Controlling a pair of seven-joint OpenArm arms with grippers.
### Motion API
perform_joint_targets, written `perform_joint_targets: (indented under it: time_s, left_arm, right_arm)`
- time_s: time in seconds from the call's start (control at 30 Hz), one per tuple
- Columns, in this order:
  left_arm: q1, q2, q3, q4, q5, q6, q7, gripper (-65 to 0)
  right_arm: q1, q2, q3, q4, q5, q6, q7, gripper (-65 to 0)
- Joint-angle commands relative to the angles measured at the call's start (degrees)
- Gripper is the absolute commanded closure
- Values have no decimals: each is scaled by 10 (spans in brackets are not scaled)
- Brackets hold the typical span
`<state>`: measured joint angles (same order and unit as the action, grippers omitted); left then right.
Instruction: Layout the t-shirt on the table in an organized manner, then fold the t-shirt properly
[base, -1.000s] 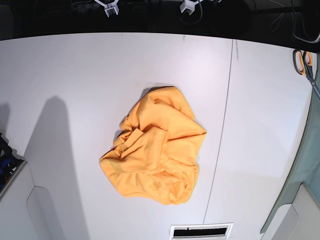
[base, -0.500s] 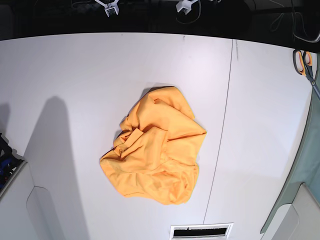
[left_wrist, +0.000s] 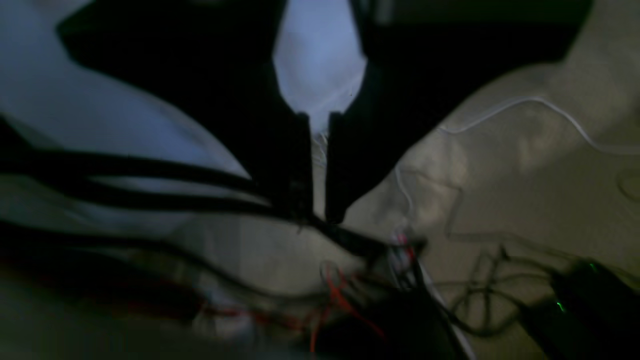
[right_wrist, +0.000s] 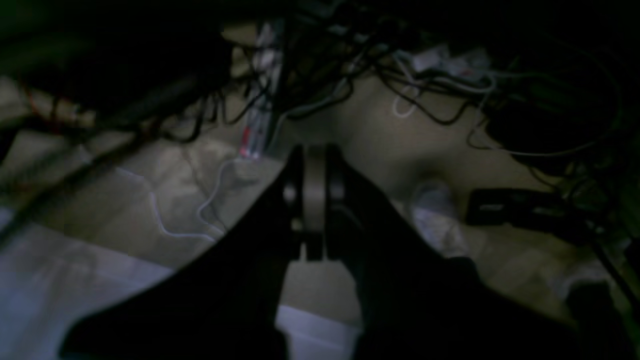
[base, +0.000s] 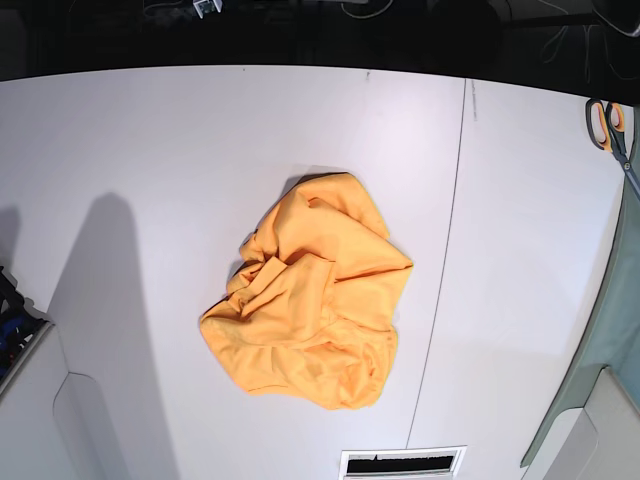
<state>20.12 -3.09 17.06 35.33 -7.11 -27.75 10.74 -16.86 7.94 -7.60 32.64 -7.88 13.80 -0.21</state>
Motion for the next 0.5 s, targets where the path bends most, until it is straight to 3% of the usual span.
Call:
perform_joint_targets:
  time_s: [0.0,0.1,0.17,0.27,0.4,0.47]
  left_arm:
    - [17,-2,-2,25,-3,-8,-2,-57]
    - [56,-5,-25,98,-3,-8,-2,-61]
    - [82,-4,-50,143,-3,-8,-2,-61]
    - [118,-4,-91,210,-3,-35,-2,-61]
    - [159,-5,-145,300,-12,-113,-2,-61]
    - [179,-5,-169,344,-30,-123,-2,-61]
  right_arm:
    - [-17,11,0,21,2,23,6,0]
    - [-60,33,0,88,4,78,6,0]
    - [-91,45,0,139,18,98,6,0]
    - [-137,62,0,219,73,106,6,0]
    - [-194,84,0,331,99,106,6,0]
    - [-221,95,0,389,104,107,5,0]
